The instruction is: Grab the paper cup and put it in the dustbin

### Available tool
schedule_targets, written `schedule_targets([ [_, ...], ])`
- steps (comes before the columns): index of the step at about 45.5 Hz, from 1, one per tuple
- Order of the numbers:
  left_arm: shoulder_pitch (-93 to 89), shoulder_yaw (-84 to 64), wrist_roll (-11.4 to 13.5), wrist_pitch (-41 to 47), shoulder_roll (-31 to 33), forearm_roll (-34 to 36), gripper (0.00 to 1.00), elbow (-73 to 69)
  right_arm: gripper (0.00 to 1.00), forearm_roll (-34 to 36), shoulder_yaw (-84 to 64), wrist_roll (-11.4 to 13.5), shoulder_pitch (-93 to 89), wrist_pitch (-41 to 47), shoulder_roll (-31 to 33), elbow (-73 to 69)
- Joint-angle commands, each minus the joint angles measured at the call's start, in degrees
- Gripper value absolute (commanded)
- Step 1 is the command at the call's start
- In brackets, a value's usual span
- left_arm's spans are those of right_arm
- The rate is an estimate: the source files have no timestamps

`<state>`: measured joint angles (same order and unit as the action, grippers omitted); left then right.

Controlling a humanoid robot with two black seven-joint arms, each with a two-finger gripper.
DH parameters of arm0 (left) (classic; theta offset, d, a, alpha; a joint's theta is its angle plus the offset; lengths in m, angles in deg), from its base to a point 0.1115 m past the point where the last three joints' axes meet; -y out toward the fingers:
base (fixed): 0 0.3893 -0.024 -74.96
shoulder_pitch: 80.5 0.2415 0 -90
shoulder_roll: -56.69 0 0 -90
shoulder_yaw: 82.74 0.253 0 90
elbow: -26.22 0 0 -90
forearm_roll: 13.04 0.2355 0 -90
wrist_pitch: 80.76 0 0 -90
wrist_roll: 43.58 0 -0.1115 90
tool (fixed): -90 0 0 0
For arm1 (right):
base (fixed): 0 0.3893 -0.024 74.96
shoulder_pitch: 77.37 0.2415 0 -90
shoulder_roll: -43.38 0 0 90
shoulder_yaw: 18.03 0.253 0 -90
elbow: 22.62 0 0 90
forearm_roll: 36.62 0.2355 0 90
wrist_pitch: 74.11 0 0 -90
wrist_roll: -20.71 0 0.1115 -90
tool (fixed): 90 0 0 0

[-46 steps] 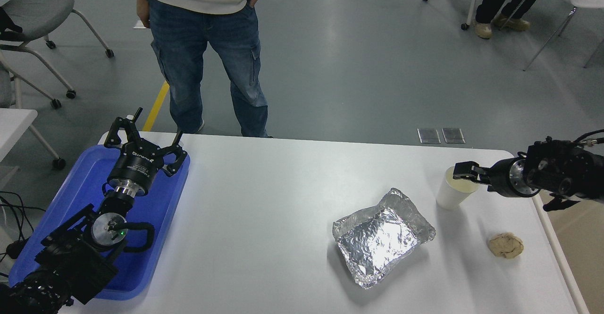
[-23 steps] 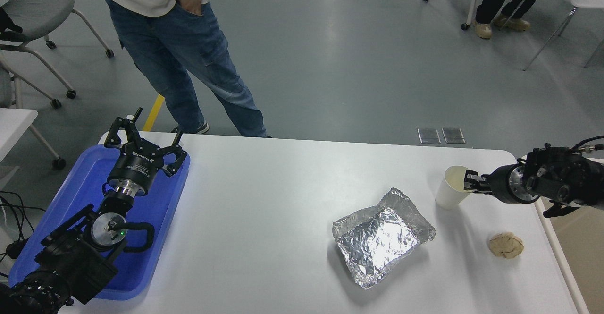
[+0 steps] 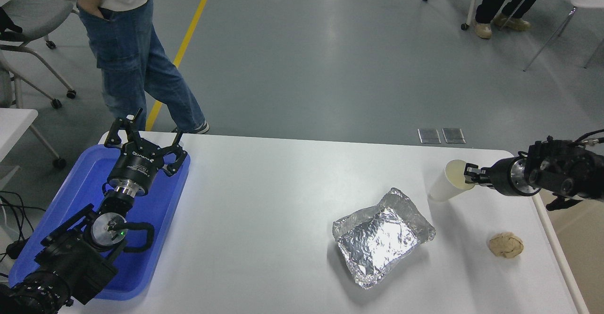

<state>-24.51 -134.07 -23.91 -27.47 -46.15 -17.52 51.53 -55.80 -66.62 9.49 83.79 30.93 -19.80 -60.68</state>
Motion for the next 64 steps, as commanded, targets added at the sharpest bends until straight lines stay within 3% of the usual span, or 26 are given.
schedule_targets([
  [1,0.0,0.0,0.0,0.0,0.0,0.0,1.0,0.0,0.0,-0.2,-2.4,-0.3,8.9,5.8,5.3,-3.9],
  [16,0.0,0.0,0.0,0.0,0.0,0.0,1.0,0.0,0.0,-8.1,-4.1,-0.3,31.7,17.7,18.0,-14.6],
  [30,0.0,0.0,0.0,0.0,0.0,0.0,1.0,0.0,0.0,-14.0,-4.8,-0.3,45.8,28.3,25.5,-15.2],
  [55,0.0,0.0,0.0,0.0,0.0,0.0,1.0,0.0,0.0,-15.3,-5.7,-0.2,49.2,30.0,27.0,-14.2],
  [64,0.0,0.0,-0.1,0.0,0.0,0.0,1.0,0.0,0.0,-15.3,-5.0,-0.2,42.3,28.4,27.0,-6.1],
])
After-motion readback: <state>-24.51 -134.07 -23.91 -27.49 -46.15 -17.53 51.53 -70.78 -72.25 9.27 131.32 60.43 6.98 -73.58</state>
